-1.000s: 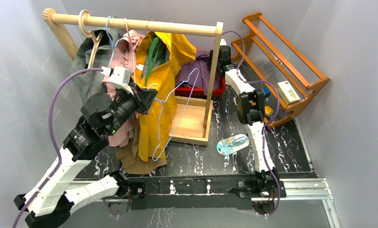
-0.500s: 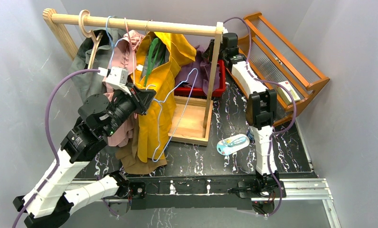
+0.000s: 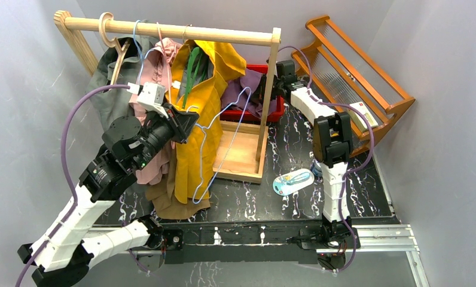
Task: Remove the skirt from the hanger
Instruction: Adjust the skirt in the bin.
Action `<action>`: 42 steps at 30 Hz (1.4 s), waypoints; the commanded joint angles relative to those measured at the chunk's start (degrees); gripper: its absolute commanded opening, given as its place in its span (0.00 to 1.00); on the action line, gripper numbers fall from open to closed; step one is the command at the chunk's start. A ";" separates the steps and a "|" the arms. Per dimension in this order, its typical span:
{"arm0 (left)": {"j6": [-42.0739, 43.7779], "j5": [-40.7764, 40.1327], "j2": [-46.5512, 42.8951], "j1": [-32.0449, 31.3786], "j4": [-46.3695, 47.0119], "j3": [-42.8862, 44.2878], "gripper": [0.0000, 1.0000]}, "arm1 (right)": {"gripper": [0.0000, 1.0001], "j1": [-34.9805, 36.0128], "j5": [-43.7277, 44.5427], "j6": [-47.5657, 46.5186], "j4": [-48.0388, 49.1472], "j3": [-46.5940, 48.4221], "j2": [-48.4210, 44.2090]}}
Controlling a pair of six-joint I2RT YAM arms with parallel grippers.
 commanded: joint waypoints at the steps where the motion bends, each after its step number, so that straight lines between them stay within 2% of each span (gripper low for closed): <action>1: 0.52 0.58 0.25 0.02 1.55 1.82 0.00 | 0.00 -0.11 5.88 -5.13 -5.15 5.19 1.85; 5: 0.40 0.01 0.16 0.02 1.63 1.36 0.00 | 0.00 -0.07 5.61 -6.76 -10.23 12.82 8.56; 7: 0.37 0.59 0.15 0.04 1.72 1.38 0.00 | 0.00 0.37 6.22 -7.02 -10.04 13.39 10.54; 13: 0.43 0.12 -0.25 0.02 1.81 1.29 0.00 | 0.00 3.76 16.62 -9.39 -9.03 9.02 12.78; 16: 0.59 0.19 -0.14 0.03 1.72 1.27 0.00 | 0.00 4.15 21.62 -8.79 -8.65 10.24 14.65; 19: -0.02 0.92 0.37 0.02 1.63 1.44 0.00 | 0.05 3.99 26.32 -10.57 -3.99 10.81 16.92; 24: -1.47 2.53 1.53 0.03 1.40 2.31 0.00 | 0.11 3.03 24.82 -11.89 -12.00 22.93 21.69; 26: -2.08 2.54 1.61 0.02 1.46 1.60 0.00 | 0.16 3.17 23.71 -11.49 -12.06 20.32 18.71; 29: -3.07 1.53 2.67 0.03 1.01 1.54 0.00 | 0.30 3.09 22.04 -10.33 -10.49 14.02 11.39; 33: -3.34 1.09 4.91 0.02 -0.01 3.24 0.00 | 0.47 3.04 20.60 -10.18 -12.51 11.89 3.65; 38: -2.14 -0.48 6.71 0.03 -2.02 5.84 0.00 | 0.86 2.98 19.48 -9.19 -16.22 10.18 -3.99; 42: -0.45 -0.67 6.48 0.02 -2.42 7.66 0.00 | 0.97 2.95 23.49 -8.58 -19.45 6.22 -10.33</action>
